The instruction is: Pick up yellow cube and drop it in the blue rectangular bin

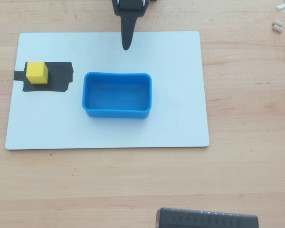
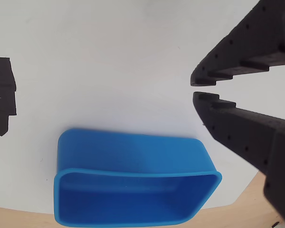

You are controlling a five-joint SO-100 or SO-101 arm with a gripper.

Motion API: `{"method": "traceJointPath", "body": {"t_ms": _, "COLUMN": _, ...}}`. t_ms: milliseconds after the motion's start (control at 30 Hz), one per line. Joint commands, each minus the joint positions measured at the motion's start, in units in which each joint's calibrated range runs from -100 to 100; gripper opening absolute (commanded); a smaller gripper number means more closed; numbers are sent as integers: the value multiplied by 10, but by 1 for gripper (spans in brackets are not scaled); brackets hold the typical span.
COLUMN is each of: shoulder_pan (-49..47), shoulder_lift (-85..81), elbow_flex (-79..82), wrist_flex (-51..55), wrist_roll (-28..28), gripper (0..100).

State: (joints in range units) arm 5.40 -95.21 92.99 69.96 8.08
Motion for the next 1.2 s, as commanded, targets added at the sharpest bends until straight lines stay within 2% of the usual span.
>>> {"method": "traceJointPath", "body": {"t_ms": 0, "shoulder_pan": -1, "shoulder_lift": -11, "elbow_flex": -2, "wrist_flex": 2, "wrist_roll": 0, "gripper": 0}}
{"method": "traceJointPath", "body": {"t_ms": 333, "shoulder_pan": 8, "shoulder_lift": -11, "elbow_flex": -3, "wrist_flex": 1, "wrist_roll": 14, "gripper": 0}}
{"method": "traceJointPath", "body": {"t_ms": 567, "shoulder_pan": 31, "shoulder_lift": 1, "elbow_flex": -67, "wrist_flex": 10, "wrist_roll": 34, "gripper": 0}}
{"method": "traceJointPath", "body": {"t_ms": 833, "shoulder_pan": 58, "shoulder_lift": 219, "elbow_flex": -312, "wrist_flex": 62, "wrist_roll": 58, "gripper": 0}}
{"method": "traceJointPath", "body": {"t_ms": 967, "shoulder_pan": 128, "shoulder_lift": 279, "elbow_flex": -396, "wrist_flex": 63, "wrist_roll": 98, "gripper": 1}}
{"method": "traceJointPath", "body": {"t_ms": 1167, "shoulder_pan": 206, "shoulder_lift": 501, "elbow_flex": -561, "wrist_flex": 58, "wrist_roll": 117, "gripper": 1}}
